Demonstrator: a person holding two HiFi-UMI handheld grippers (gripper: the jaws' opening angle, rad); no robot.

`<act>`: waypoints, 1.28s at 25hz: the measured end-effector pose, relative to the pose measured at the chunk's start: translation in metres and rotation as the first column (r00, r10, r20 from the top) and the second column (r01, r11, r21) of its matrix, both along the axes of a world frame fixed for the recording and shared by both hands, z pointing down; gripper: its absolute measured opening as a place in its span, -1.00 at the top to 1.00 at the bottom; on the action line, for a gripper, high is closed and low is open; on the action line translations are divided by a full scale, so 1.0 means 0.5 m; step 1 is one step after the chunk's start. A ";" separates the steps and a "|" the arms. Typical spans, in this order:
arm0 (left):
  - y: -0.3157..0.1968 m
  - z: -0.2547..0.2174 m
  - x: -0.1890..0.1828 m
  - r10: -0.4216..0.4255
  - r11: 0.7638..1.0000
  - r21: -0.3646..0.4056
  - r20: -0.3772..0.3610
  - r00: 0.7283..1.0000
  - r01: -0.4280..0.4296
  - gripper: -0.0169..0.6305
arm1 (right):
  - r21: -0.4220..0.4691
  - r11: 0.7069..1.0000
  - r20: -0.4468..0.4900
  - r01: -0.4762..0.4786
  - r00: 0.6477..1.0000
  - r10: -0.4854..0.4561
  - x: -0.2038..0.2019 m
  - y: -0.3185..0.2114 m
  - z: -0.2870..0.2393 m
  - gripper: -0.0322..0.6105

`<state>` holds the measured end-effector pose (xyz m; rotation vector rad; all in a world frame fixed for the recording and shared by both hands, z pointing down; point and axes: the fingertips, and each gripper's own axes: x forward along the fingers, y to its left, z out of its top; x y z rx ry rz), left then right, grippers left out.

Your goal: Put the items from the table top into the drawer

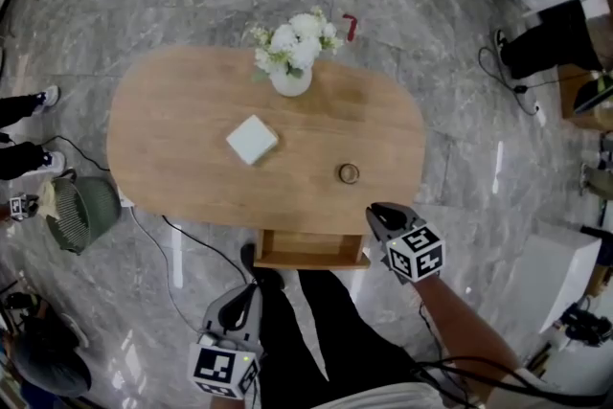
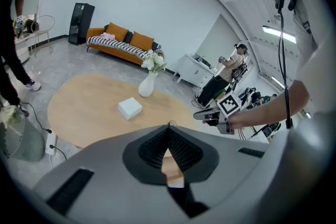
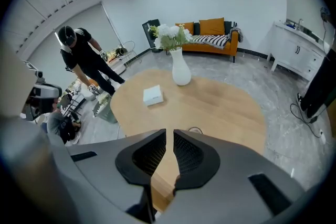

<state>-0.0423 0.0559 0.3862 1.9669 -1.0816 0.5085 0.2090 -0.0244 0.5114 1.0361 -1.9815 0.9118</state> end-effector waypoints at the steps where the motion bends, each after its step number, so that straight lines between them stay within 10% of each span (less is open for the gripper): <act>1: -0.001 0.011 0.001 -0.012 1.000 -0.008 -0.001 1.000 0.012 0.94 | -0.004 1.000 -0.005 -0.005 1.000 0.005 0.005 -0.006 0.013 0.76; 32: -0.004 0.212 0.058 -0.163 0.982 -0.110 -0.051 0.985 0.156 0.94 | -0.138 0.982 -0.102 0.130 0.984 -0.145 0.002 -0.062 0.319 0.59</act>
